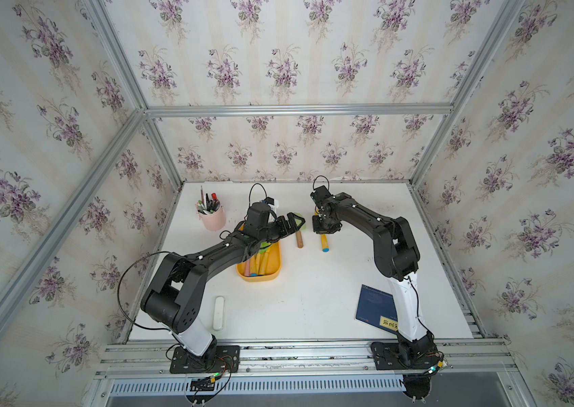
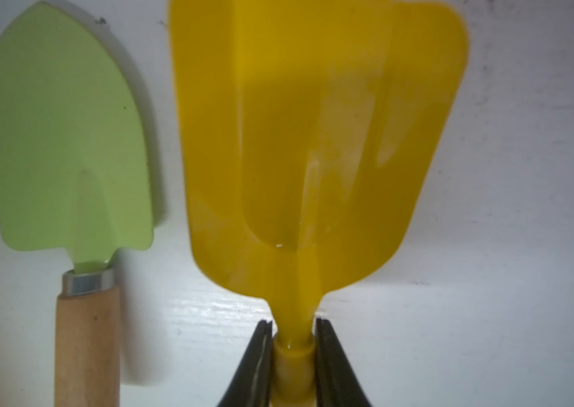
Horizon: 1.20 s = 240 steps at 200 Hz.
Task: Take the shovel out of the storage box
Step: Place the shovel at the center of the board.
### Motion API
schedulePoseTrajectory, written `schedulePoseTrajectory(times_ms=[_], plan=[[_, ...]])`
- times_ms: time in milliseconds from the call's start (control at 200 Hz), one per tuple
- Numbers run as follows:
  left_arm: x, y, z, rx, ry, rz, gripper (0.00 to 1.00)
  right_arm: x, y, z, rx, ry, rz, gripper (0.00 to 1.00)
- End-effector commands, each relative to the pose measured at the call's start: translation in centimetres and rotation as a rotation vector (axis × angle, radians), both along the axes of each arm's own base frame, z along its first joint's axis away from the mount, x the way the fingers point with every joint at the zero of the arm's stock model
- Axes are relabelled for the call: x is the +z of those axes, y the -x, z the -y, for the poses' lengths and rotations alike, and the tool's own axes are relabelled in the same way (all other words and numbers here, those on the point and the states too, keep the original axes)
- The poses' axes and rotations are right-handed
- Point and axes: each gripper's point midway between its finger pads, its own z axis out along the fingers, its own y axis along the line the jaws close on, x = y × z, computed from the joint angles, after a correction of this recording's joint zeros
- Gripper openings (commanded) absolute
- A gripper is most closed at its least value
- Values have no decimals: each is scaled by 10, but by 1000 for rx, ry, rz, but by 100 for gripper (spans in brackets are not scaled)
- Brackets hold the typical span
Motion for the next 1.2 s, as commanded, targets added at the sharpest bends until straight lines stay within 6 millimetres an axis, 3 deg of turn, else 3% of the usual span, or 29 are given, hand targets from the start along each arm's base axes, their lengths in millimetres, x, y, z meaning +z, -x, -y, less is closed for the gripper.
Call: schedulePoseTrajectory(times_ms=[0,200,405,604,1194], plan=[[-4,1,-2,-7,-32,9,98,-5,5,4,-3,29,-45,13],[-5,1,-6,-1,-29,9,98,-8,4,2,-2,21,-54,14],[-3,2,-17,23,-11,14,98,-14,7,-13,23,0,-72,16],[-4,9,-23,28,1,13,98,-15,4,-12,10,17,-70,23],[1,16,-30,28,13,20,98,-20,8,-7,-1,42,-85,30]])
